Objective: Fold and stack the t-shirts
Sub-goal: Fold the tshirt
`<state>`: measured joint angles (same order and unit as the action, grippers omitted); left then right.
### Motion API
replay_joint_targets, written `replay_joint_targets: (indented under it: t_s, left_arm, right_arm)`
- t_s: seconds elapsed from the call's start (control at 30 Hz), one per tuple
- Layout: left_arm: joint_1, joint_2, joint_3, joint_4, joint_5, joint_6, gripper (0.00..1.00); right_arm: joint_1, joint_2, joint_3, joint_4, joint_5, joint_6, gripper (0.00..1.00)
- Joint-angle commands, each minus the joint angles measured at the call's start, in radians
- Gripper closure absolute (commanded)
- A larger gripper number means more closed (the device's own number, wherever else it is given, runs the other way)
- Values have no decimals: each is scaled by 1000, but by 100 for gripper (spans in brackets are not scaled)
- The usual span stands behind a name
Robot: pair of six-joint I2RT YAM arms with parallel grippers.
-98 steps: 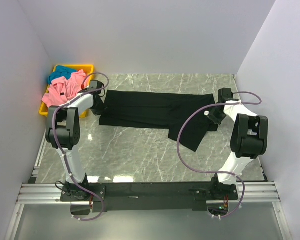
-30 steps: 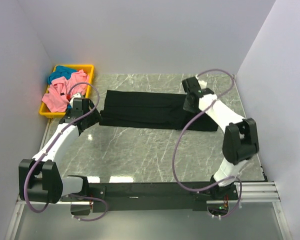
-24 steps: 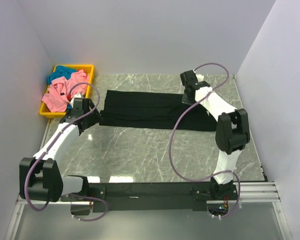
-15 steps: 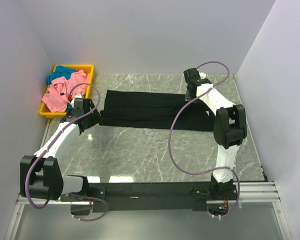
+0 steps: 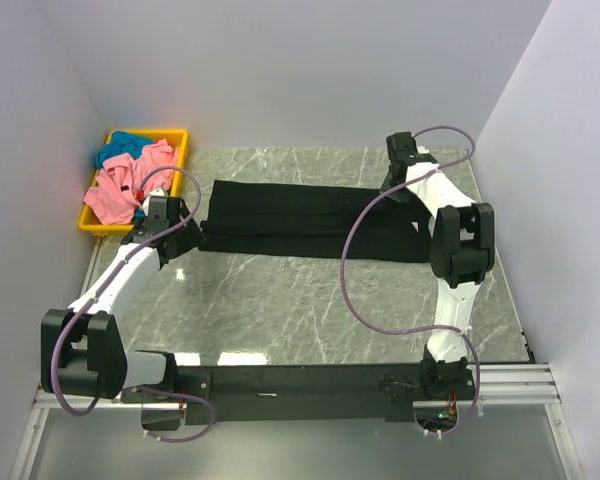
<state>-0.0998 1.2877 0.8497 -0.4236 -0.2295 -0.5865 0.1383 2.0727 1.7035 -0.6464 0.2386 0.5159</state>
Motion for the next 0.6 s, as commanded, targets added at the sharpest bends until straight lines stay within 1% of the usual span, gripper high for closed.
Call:
replay_joint_targets:
  t_s: [0.0,0.07,0.1,0.13,0.2,0.23,0.33,0.43,0.57]
  left_arm:
    - [-3,4,12,22,4,14,22]
    - [-3,4,12,22,4,14,22]
    - [-3,5,11,22,4,14,22]
    - [-3,4,11,20,2,14,22]
    - [-3,7,12,20,1,14,22]
    - [-3,7,12,20,1,14,22]
    - [-3,12,14,19,1,14,21]
    - [-5,16,14,17,1,13,21]
    - [-5,19,17,17,2,11,20]
  right_arm:
    - [-38,-2,33,45,-50,65,98]
    - [-48,7,47,47,-70,79,98]
    - [-54,12,53,47,-77,82,95]
    - [-57,16,59,48,-88,81,81]
    - [-55,27,82,47,-114,70,71]
    - [-57,30,90,45,-114,64,64]
    - [-55,21,105,36,-81,56,54]
    - [-57,-22,87,48,-42,32,48]
    - [-60,-110,10,80,-42,-30,47]
